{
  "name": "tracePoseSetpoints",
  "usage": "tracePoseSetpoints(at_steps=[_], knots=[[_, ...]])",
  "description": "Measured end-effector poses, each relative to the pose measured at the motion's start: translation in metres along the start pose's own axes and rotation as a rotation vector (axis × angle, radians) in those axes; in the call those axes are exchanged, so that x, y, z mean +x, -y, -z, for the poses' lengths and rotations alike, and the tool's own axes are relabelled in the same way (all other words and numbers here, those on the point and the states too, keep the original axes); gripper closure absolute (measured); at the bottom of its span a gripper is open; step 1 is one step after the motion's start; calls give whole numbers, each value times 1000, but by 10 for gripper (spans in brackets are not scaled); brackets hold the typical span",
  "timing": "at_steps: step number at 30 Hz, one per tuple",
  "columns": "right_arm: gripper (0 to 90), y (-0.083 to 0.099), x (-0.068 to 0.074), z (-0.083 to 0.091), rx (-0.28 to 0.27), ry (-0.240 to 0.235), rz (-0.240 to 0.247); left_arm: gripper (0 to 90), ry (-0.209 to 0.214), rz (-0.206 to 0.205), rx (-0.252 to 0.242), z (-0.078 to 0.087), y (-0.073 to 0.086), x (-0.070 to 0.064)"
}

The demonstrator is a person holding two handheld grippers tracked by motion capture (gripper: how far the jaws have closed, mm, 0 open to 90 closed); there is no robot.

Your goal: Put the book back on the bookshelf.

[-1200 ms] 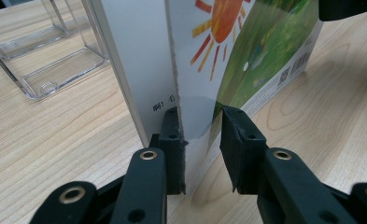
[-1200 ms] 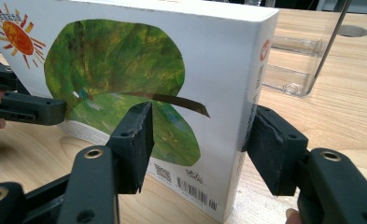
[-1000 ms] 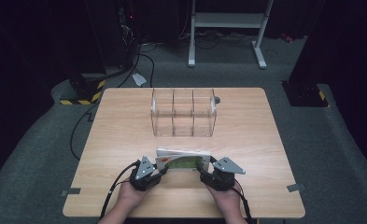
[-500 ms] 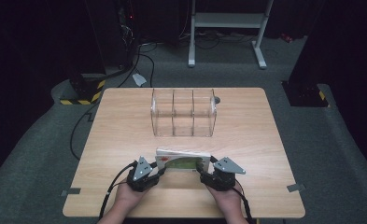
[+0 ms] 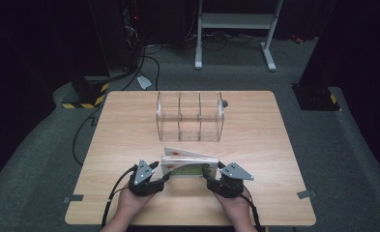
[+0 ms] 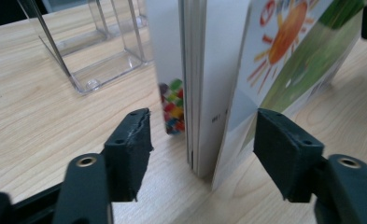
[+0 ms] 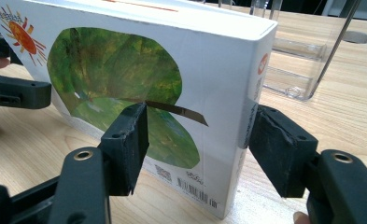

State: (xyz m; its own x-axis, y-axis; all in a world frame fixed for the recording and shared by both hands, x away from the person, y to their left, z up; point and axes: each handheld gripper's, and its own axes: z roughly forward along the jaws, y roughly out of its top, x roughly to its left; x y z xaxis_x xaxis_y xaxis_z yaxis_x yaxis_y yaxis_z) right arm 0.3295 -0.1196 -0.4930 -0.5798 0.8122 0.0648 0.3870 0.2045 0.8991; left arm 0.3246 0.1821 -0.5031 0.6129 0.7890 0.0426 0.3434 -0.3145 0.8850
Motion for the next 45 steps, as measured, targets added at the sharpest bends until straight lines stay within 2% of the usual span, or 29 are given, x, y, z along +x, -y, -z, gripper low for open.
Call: tracePoseSetpoints(at_steps=[4,9,14,19,21,28,32,35,39,42,45], knots=[[350,0,-1,0,-8,-13,-1,333,12,11,-16,-2,-3,0],[260,-9,-12,-4,-28,-107,-1,359,12,4,-6,-3,-2,-3],[259,-14,-12,-8,-40,-135,32,364,1,18,-3,-3,-2,-1],[320,-15,-9,-7,-56,-142,52,364,-14,17,2,-2,-1,1],[359,-14,-10,-5,-67,-159,45,372,-30,27,-4,-2,-1,2],[423,-10,-4,3,-76,-159,80,388,-65,60,0,-1,-1,8],[430,-7,0,6,-78,-166,99,392,-65,67,1,-3,-1,9],[432,-8,0,5,-75,-176,89,396,-67,76,1,-4,-1,10],[503,-9,-3,4,-76,-179,95,398,-59,80,5,-5,-1,11],[525,-9,-4,6,-71,-207,99,392,-55,91,4,-5,0,12],[597,-7,-4,8,-74,-216,116,393,-58,97,4,-4,0,13]])
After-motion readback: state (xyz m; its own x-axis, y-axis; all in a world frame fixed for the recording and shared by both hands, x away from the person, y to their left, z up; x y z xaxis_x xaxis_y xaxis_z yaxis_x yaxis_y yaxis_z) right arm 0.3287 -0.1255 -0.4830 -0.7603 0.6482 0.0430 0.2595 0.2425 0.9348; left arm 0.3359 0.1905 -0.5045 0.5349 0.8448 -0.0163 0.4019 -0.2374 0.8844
